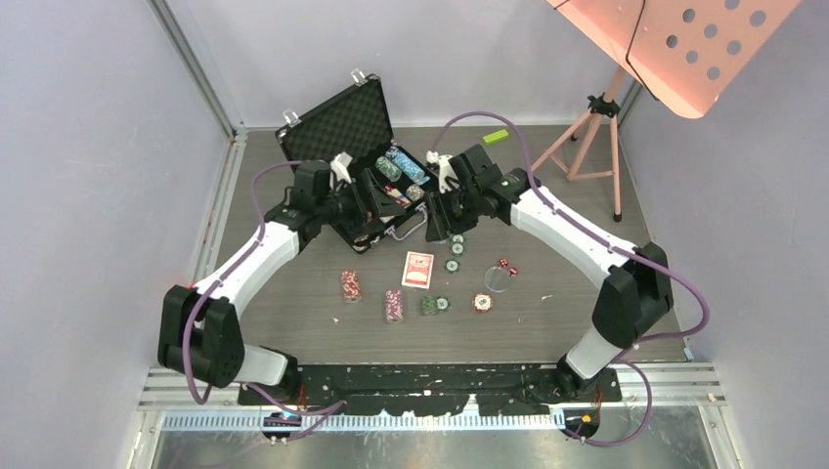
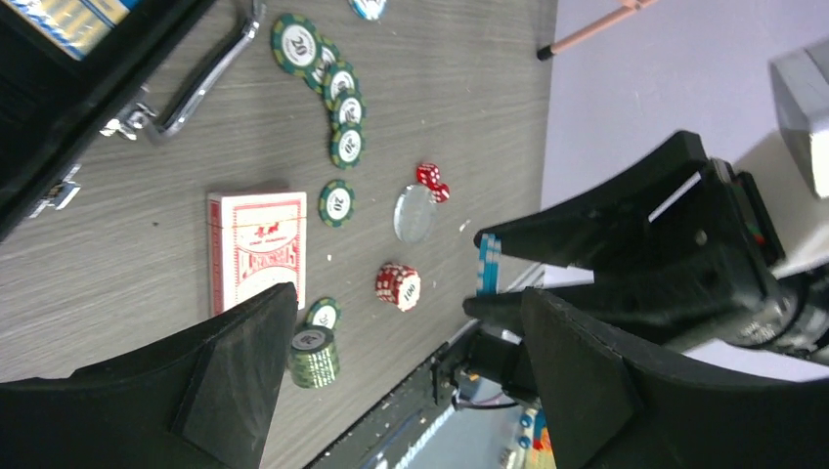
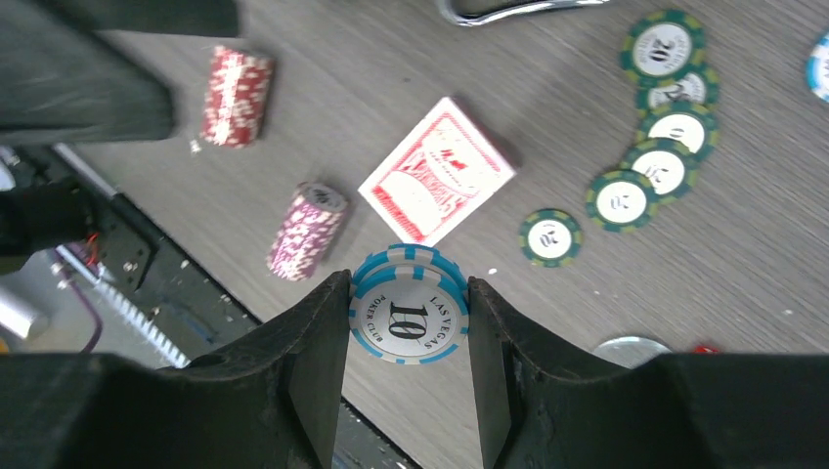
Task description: Pack up texas hold em set
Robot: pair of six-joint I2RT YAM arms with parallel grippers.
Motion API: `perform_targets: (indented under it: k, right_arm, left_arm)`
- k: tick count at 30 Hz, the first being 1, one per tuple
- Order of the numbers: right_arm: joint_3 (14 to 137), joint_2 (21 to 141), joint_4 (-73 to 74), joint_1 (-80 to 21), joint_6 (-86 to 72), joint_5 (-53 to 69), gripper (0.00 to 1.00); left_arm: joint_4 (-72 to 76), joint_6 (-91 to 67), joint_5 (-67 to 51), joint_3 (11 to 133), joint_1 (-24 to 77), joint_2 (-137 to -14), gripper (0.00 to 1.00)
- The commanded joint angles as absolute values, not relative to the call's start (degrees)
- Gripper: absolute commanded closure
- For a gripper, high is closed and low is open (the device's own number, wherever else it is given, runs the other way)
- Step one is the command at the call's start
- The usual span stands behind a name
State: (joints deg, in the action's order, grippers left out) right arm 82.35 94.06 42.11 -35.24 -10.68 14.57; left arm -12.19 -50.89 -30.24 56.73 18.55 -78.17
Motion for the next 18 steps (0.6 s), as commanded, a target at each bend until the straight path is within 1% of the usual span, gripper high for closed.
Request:
perform_targets:
  k: [1, 5, 11, 18]
  right_arm:
    - [81.1, 89.0, 37.0, -36.3, -9.3, 20.5, 0.99]
    - [81.0, 87.5, 35.6, -37.5, -8.3, 21.4, 0.99]
    - [82.1, 88.0, 35.5, -37.9, -7.8, 21.4, 0.99]
    - [83.6, 89.4, 35.5, -38.7, -7.5, 22.5, 0.99]
  left_arm:
    - [-10.8, -53.5, -39.6, 60.4, 17.9, -81.1, 0.16]
    - [-10.5, -54.7, -44.6, 61.7, 17.8, -83.3, 0.22]
    - [-9.9, -56.5, -49.8, 61.8, 17.9, -84.7, 0.23]
    - [-8.9, -57.0, -53.0, 61.3, 18.9, -86.1, 0.31]
